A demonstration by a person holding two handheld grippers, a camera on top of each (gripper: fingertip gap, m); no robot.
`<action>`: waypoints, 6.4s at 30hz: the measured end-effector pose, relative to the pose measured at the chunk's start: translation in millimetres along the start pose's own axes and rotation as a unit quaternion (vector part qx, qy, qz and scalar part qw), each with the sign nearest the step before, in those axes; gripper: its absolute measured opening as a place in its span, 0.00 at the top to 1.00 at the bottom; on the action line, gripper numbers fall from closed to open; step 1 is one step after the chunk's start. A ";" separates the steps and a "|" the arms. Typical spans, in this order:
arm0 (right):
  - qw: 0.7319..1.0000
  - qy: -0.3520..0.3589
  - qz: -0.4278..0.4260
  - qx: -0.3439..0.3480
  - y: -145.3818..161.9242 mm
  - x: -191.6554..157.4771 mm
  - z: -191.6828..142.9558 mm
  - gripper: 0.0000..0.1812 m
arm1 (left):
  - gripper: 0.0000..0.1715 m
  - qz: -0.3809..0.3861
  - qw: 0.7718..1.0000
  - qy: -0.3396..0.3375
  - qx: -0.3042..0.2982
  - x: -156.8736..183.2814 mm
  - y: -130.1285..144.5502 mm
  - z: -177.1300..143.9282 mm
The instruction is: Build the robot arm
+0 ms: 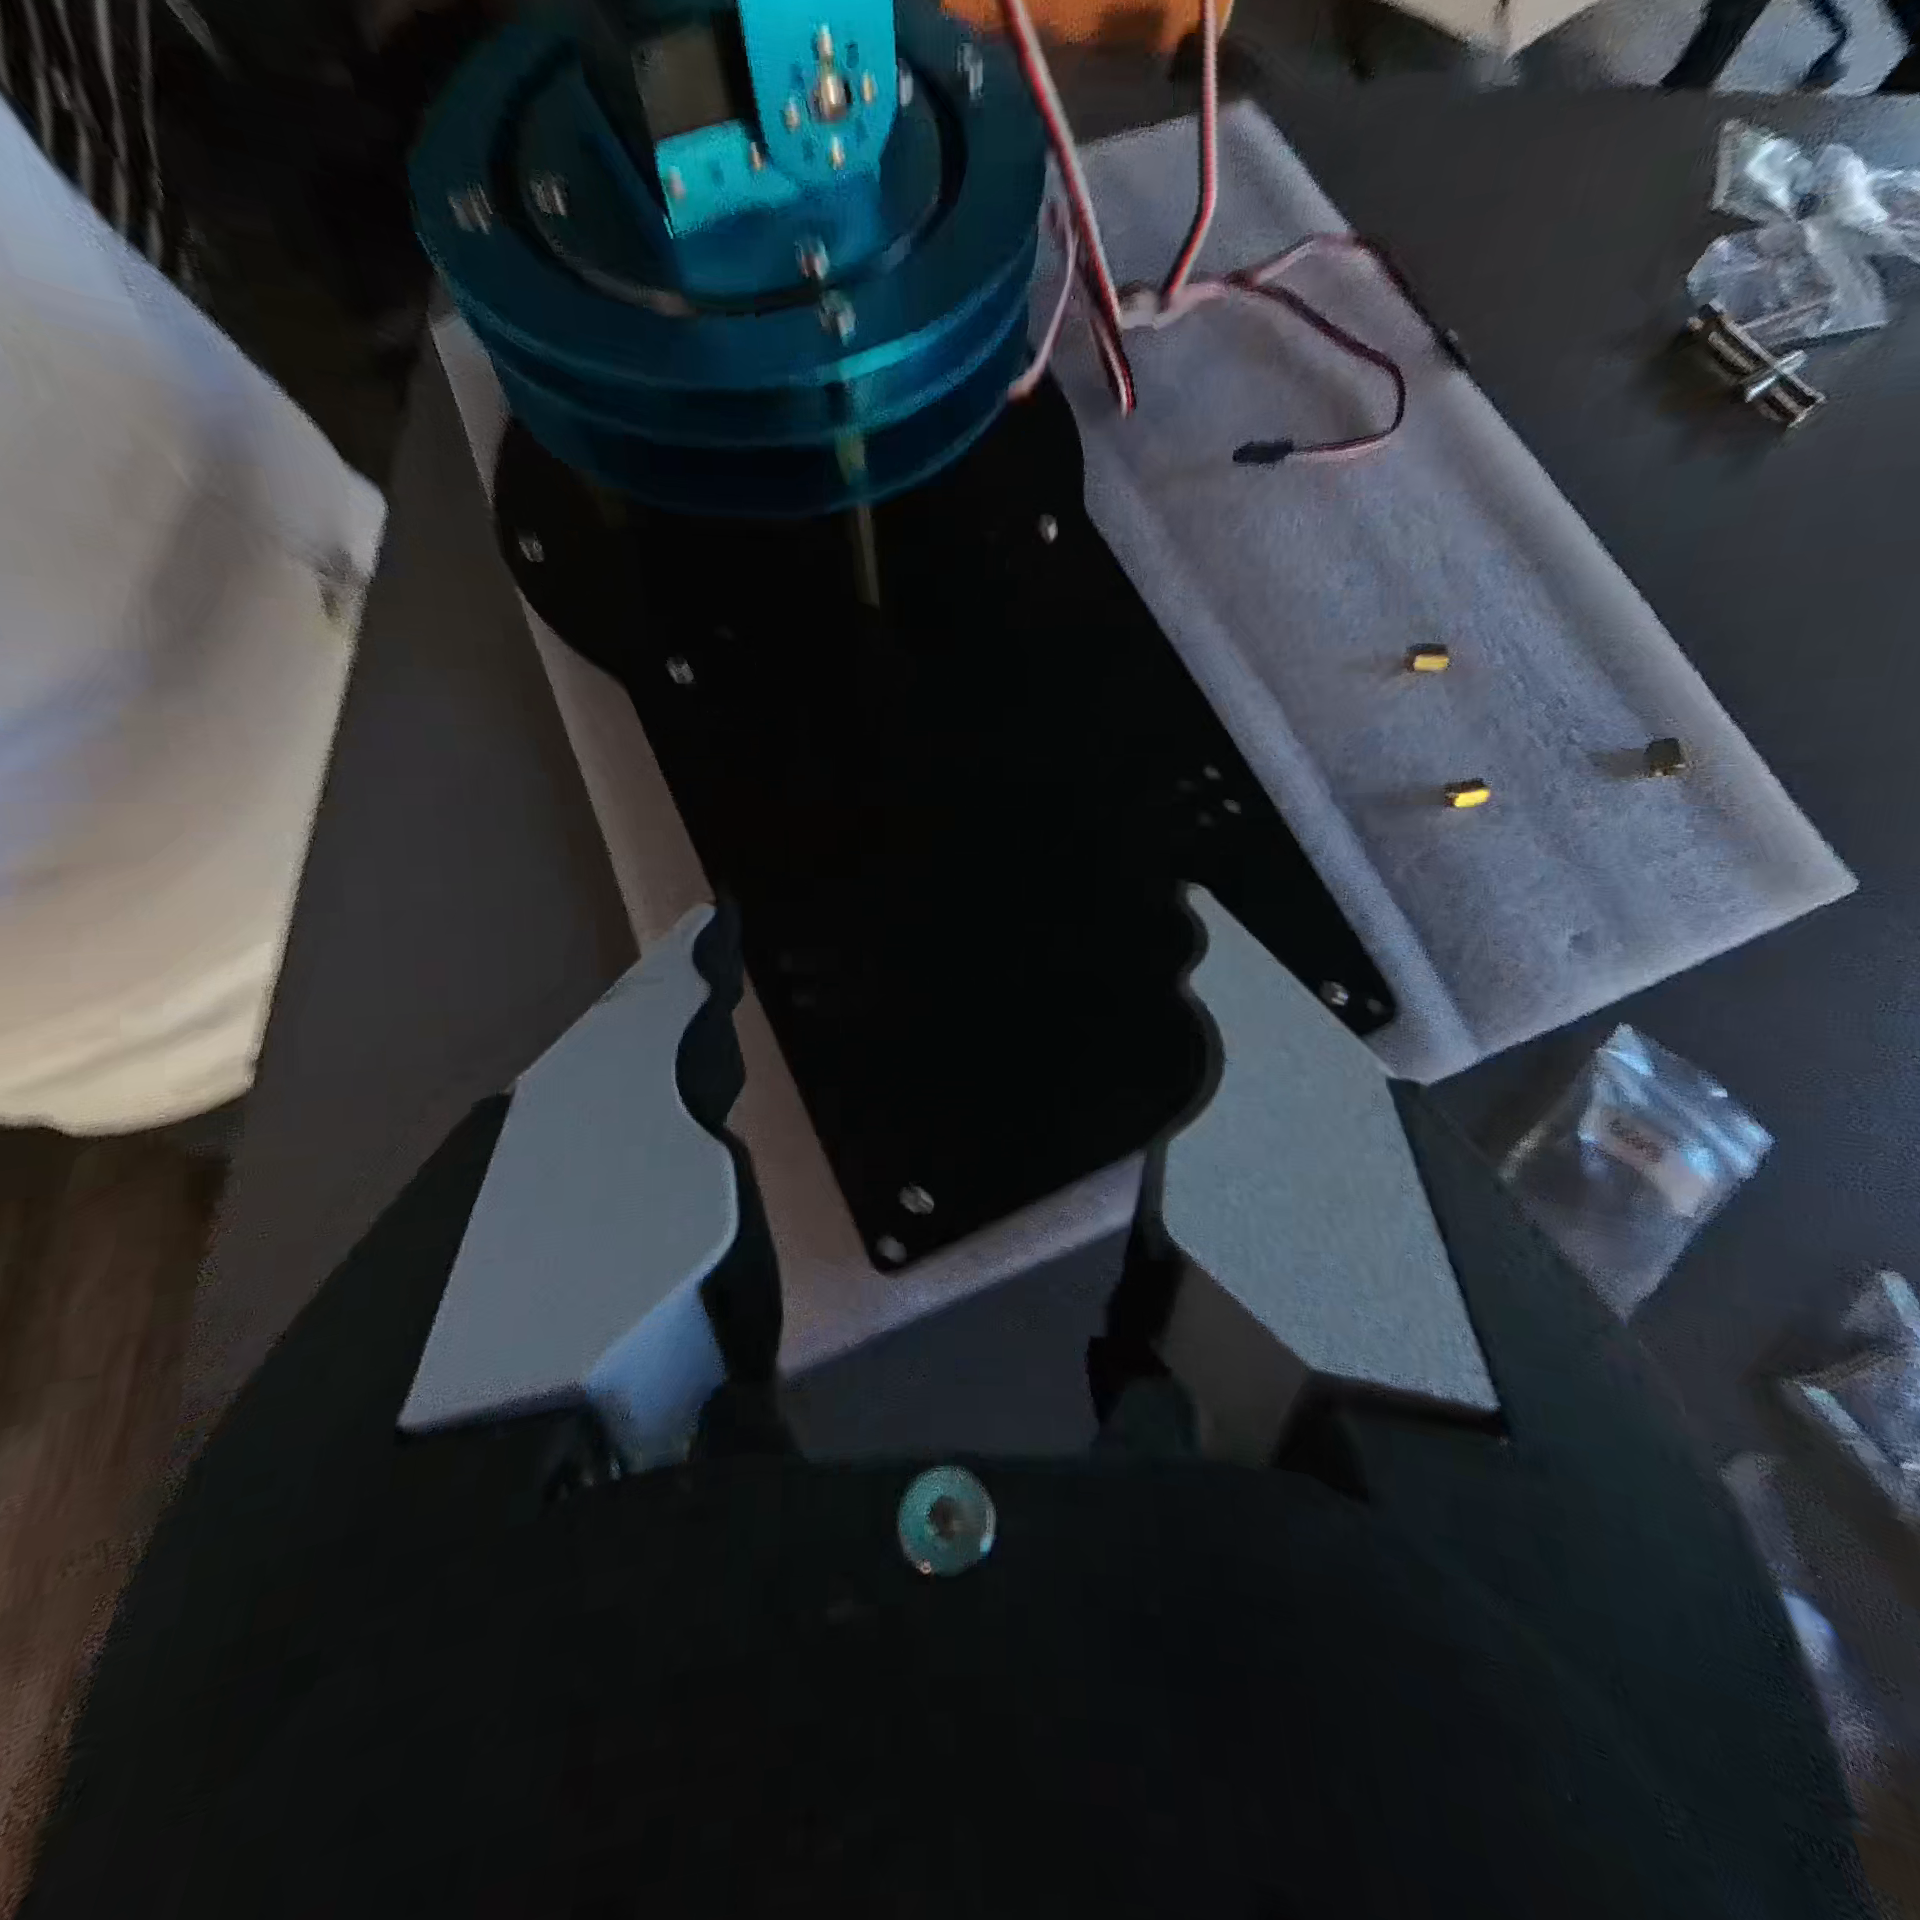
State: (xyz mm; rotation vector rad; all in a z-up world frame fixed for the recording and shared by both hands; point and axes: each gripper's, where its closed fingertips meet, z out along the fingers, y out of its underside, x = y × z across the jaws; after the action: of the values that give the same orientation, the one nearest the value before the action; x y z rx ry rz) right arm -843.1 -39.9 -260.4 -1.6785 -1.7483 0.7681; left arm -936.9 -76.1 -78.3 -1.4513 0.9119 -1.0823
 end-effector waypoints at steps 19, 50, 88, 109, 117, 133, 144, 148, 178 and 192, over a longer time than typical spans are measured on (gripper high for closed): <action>0.996 -0.033 0.080 -0.030 20.1 44.7 30.0 0.61 | 0.81 0.012 1.000 0.013 -0.026 -0.6 1.9 -1.1; 0.968 0.175 0.141 0.108 -9.0 7.1 -19.0 0.56 | 0.87 0.038 0.996 0.082 -0.023 0.5 2.7 7.1; 0.931 0.300 -0.208 0.024 -44.0 -105.3 53.2 0.75 | 0.70 0.046 0.996 0.073 -0.008 8.5 -18.6 -15.0; 0.868 0.384 -0.301 -0.096 -18.7 -93.5 63.6 0.98 | 0.84 0.023 0.997 0.064 -0.043 10.8 -19.4 -5.5; 0.855 0.410 -0.306 -0.080 -23.2 -93.3 60.4 0.99 | 0.84 0.018 0.997 0.053 -0.051 1.4 -21.3 -4.2; 0.832 0.437 -0.331 -0.080 -28.5 -82.6 54.1 0.87 | 0.85 -0.019 0.996 0.052 -0.072 -18.5 -24.1 14.7; 0.832 0.430 -0.346 -0.060 -28.6 -84.2 55.9 1.00 | 0.85 0.012 0.998 0.038 -0.039 -16.6 -26.0 -1.7; 0.833 0.438 -0.334 -0.048 -32.4 -81.7 51.5 1.00 | 0.85 0.017 0.999 0.039 -0.032 -25.1 -28.8 -4.5; 0.859 0.433 -0.271 -0.047 -79.7 -38.7 17.6 0.97 | 0.85 -0.243 0.968 0.043 -0.042 -162.3 -31.9 9.0; 0.883 0.385 -0.252 -0.087 -73.3 -26.6 49.6 0.98 | 0.86 -0.233 0.969 0.053 -0.060 -158.0 -30.4 25.9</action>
State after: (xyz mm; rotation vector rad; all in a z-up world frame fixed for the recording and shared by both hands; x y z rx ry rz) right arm -927.9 -69.7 -238.6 -1.2606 -1.5517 -0.2847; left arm -959.7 85.1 -72.2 -1.7754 0.7340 -1.4796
